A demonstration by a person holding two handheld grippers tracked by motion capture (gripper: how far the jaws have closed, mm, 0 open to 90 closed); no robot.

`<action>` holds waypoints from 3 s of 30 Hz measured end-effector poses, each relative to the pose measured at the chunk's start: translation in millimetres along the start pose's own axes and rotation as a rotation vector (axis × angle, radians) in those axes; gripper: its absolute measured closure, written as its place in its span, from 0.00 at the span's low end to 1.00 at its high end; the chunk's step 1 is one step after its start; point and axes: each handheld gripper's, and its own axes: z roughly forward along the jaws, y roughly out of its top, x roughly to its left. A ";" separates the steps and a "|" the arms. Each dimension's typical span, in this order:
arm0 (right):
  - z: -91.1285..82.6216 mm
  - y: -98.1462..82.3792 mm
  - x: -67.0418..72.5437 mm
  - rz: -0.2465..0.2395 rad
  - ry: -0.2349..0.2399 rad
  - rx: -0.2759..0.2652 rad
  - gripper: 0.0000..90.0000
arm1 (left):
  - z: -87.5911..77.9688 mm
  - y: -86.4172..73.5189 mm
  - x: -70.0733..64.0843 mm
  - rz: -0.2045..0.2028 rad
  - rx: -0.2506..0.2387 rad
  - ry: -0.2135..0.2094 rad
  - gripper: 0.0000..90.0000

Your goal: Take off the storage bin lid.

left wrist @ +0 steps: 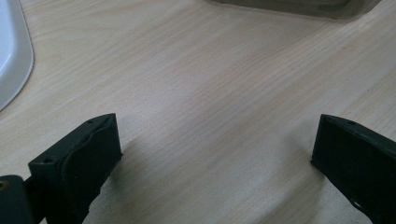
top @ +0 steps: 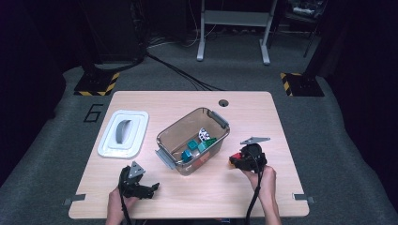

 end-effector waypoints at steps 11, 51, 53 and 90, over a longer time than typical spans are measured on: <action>-18.6 31.2 4.4 -0.021 -0.012 -0.041 0.65 | 0.0 0.0 0.0 0.000 0.000 0.000 0.01; 14.8 105.3 41.7 -0.175 0.031 0.070 0.64 | 0.0 0.0 0.0 0.000 0.000 -0.001 0.01; 14.5 105.0 42.2 -0.177 0.021 0.065 0.64 | 0.0 0.0 0.1 0.000 0.000 -0.001 0.01; 6.6 23.1 -10.5 -0.031 -0.103 0.041 0.04 | 0.0 0.0 0.0 0.000 0.000 0.000 0.01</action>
